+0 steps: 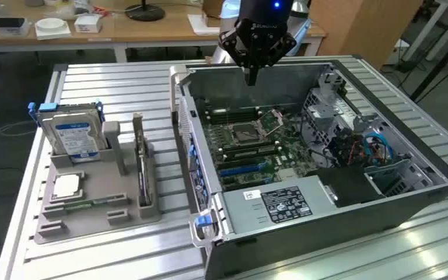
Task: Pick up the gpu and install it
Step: 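Reach for the gpu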
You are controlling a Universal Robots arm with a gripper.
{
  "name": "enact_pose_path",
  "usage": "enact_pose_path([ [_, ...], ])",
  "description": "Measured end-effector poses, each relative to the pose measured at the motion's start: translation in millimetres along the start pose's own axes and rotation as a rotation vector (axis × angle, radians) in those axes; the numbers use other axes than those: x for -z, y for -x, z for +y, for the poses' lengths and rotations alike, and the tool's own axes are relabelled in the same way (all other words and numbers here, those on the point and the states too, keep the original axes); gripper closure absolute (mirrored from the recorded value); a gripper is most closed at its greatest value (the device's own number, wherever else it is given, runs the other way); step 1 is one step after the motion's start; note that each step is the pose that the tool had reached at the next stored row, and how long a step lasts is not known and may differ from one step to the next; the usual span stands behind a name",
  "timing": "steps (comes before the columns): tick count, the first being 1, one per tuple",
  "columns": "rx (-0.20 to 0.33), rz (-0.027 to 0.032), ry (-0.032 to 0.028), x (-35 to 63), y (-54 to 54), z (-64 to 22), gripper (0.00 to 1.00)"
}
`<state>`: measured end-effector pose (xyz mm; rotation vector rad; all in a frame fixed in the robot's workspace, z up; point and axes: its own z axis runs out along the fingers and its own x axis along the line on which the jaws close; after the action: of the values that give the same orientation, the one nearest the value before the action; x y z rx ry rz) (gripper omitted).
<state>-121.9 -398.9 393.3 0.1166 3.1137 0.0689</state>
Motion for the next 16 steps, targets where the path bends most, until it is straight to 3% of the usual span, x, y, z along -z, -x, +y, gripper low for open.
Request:
enact_pose_path([
  [16, 0.0, 0.0, -0.0001, 0.1, -5.7, -0.4, 0.89],
])
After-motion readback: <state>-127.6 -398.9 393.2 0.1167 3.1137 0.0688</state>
